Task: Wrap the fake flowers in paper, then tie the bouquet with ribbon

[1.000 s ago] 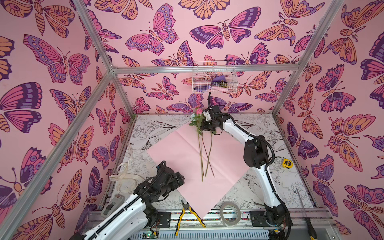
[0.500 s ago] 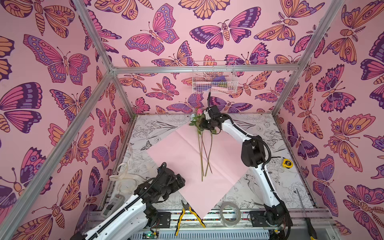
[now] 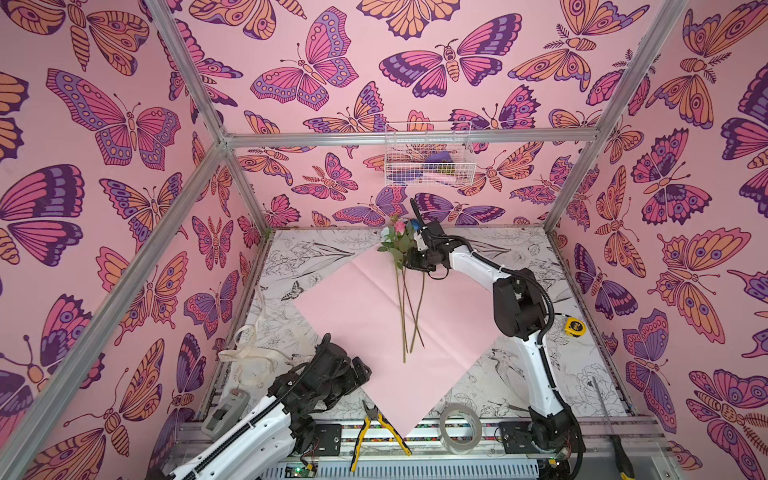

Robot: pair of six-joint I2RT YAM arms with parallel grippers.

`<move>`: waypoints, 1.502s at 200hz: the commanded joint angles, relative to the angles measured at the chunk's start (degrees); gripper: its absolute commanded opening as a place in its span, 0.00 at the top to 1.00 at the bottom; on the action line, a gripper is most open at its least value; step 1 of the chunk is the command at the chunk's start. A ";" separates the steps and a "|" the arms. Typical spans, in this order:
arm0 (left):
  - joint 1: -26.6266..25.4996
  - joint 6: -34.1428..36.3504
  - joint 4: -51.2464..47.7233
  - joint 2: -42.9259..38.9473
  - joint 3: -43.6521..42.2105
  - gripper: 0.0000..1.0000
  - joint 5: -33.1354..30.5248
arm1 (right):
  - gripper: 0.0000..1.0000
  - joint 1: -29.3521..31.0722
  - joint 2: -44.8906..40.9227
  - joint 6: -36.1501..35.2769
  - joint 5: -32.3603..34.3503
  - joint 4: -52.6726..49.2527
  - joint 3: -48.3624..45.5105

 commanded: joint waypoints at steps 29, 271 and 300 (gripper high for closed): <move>0.43 -1.89 6.88 1.35 -3.50 0.04 1.40 | 0.01 3.51 -16.32 -4.37 5.92 2.25 -13.20; 2.13 1.95 28.34 19.17 5.34 0.19 13.83 | 0.09 22.67 -78.64 -7.07 5.09 -0.53 -71.01; 2.62 0.91 29.76 21.20 4.98 0.20 14.47 | 0.04 26.80 -76.53 -8.81 2.64 5.32 -73.04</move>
